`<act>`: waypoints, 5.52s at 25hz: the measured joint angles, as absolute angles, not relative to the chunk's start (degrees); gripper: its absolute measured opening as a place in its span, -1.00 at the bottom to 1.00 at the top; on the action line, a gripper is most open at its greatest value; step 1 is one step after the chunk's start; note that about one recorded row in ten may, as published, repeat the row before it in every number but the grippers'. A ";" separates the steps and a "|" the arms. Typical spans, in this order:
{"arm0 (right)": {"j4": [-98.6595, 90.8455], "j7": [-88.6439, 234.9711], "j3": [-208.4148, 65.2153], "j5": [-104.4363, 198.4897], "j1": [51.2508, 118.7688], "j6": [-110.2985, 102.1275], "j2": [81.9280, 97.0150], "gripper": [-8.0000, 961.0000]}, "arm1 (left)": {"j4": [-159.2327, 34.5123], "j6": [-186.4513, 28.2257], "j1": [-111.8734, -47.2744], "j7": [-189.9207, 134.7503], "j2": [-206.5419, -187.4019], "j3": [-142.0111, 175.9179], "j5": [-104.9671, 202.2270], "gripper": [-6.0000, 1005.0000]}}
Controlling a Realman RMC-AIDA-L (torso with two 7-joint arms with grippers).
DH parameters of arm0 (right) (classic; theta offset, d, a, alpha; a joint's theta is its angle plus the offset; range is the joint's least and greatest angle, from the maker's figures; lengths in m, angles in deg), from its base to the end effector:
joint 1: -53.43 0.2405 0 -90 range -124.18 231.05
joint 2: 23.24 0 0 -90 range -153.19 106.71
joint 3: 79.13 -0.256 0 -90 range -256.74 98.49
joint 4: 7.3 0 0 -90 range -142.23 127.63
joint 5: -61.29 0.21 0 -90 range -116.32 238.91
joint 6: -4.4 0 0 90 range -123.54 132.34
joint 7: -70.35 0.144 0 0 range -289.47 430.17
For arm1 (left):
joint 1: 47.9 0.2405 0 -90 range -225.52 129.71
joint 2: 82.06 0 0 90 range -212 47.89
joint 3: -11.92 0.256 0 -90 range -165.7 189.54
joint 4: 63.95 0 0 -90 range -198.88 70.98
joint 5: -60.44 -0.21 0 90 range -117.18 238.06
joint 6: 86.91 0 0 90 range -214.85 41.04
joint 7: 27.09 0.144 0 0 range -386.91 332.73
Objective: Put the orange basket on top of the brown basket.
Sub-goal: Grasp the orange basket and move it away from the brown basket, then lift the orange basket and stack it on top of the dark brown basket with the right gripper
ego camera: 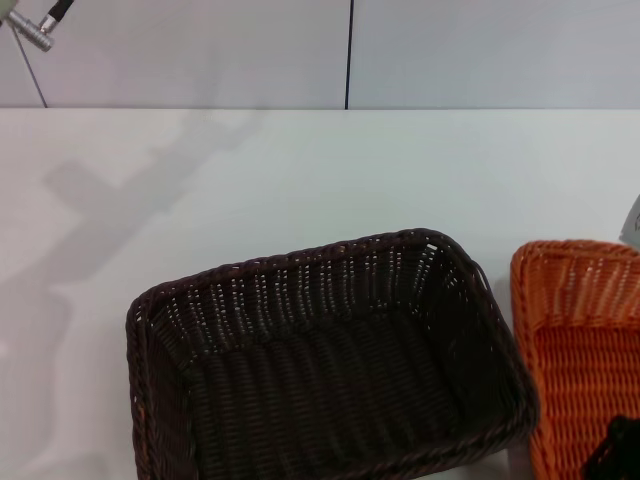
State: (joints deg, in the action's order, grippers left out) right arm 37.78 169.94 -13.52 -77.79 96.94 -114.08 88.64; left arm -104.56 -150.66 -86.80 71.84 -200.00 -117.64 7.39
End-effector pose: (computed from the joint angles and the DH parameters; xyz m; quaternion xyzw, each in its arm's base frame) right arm 0.2243 0.3010 0.0251 0.9456 -0.1690 0.1480 0.2353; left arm -0.1541 0.4437 0.1100 -0.7032 -0.2236 -0.5859 0.3351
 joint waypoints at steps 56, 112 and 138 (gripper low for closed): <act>34.74 161.22 -36.88 -85.90 96.53 -85.33 80.71 -0.06 | -99.39 -150.74 -85.61 71.33 -200.05 -116.29 7.80 0.71; 10.73 148.93 -73.79 -44.00 82.71 -106.17 90.90 -0.56 | -98.95 -149.91 -84.35 71.26 -195.98 -120.38 5.35 0.71; -11.55 128.04 -72.17 -43.93 72.80 -100.25 96.03 -0.48 | -98.57 -149.96 -85.85 69.17 -193.14 -113.76 4.19 0.71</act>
State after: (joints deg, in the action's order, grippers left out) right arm -11.55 128.04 -72.17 -43.93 72.80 -100.25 96.03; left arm -98.57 -149.96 -85.85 69.17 -193.14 -113.76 4.19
